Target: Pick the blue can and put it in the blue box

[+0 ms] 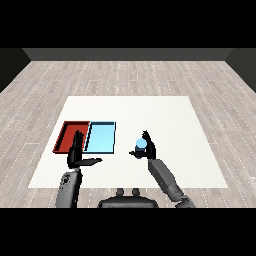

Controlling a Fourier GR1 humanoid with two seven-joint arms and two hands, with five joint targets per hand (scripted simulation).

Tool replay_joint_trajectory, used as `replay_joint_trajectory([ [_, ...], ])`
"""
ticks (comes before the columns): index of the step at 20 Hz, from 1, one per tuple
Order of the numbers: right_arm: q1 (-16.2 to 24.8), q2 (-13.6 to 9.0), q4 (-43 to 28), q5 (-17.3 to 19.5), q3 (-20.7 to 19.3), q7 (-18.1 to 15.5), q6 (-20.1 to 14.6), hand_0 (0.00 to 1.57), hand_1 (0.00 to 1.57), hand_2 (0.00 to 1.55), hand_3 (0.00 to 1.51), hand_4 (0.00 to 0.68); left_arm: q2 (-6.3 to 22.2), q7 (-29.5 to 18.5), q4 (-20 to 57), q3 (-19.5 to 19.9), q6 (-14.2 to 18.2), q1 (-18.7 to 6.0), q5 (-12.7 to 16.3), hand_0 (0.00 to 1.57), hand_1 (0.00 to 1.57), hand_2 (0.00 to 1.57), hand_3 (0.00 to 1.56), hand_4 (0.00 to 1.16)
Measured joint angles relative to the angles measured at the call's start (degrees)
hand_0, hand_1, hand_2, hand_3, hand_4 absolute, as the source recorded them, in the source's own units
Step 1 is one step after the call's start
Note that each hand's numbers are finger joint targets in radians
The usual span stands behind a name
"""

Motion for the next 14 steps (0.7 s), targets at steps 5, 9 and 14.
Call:
replay_joint_trajectory([
  [5,-2.44,0.03,3.38,-0.42,1.02,1.63,-5.69,1.47,1.47,1.46,1.44,0.554,-0.3,-0.7,0.8,0.08,-0.14,-0.47,0.3,0.0,0.0,0.0,0.0,0.0],
  [9,-3.46,0.04,4.41,0.16,0.78,2.03,-6.81,1.46,1.46,1.45,1.42,0.523,0.09,1.01,-1.34,0.05,-0.53,0.38,0.71,0.0,0.0,0.0,0.0,0.0],
  [14,-1.09,-0.11,-1.93,2.45,2.9,3.98,-9.25,1.46,1.46,1.47,1.35,0.453,-0.27,-0.25,-0.24,-0.52,-0.1,-0.07,-0.4,0.0,0.0,0.0,0.0,0.0],
])
